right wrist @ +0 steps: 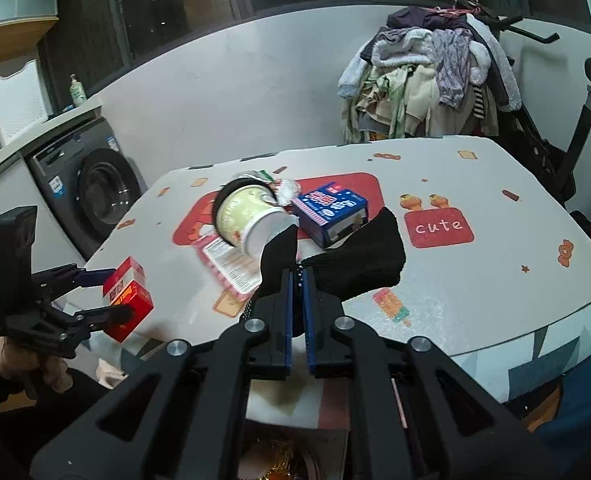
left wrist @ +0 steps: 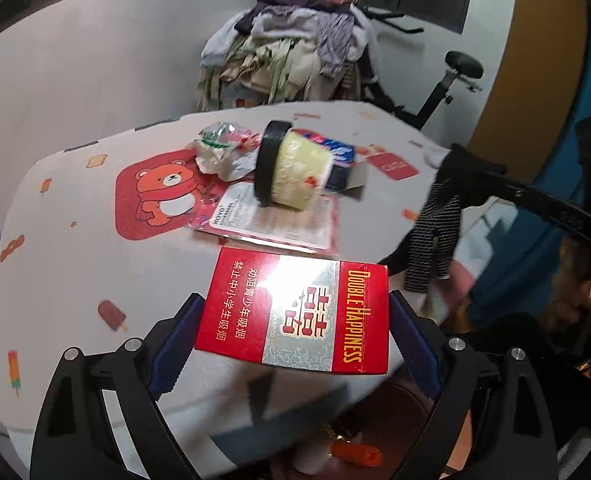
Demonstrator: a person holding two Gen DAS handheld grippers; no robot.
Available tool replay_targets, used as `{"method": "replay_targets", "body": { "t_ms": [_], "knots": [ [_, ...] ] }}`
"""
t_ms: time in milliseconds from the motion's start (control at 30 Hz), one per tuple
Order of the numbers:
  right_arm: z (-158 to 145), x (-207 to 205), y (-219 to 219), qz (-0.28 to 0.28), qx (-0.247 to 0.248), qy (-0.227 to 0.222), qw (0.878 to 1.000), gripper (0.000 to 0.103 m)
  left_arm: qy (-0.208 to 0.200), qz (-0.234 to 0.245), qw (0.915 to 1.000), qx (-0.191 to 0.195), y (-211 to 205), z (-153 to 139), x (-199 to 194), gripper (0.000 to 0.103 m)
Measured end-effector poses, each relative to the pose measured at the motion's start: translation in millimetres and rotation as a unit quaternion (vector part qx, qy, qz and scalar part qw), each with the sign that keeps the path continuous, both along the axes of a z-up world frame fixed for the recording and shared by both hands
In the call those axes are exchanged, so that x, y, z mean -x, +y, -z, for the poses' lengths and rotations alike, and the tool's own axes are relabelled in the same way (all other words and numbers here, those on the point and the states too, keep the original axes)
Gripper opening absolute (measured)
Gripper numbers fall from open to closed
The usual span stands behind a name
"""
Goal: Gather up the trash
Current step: 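Carry the glove toward the bin while the left gripper grasps the red box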
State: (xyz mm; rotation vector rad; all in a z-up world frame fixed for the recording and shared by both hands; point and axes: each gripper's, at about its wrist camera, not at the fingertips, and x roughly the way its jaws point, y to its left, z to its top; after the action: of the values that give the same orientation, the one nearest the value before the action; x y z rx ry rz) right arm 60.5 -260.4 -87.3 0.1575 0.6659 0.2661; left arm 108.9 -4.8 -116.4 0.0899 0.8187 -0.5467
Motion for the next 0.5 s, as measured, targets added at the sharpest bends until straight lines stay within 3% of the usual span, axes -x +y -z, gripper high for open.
{"method": "replay_targets", "body": {
  "t_ms": [500],
  "knots": [
    [-2.8, 54.9, 28.5, -0.083, 0.006, 0.003, 0.997, 0.009, -0.016, -0.022, 0.9994, 0.024, 28.2, -15.2, 70.0, 0.088]
  ]
}}
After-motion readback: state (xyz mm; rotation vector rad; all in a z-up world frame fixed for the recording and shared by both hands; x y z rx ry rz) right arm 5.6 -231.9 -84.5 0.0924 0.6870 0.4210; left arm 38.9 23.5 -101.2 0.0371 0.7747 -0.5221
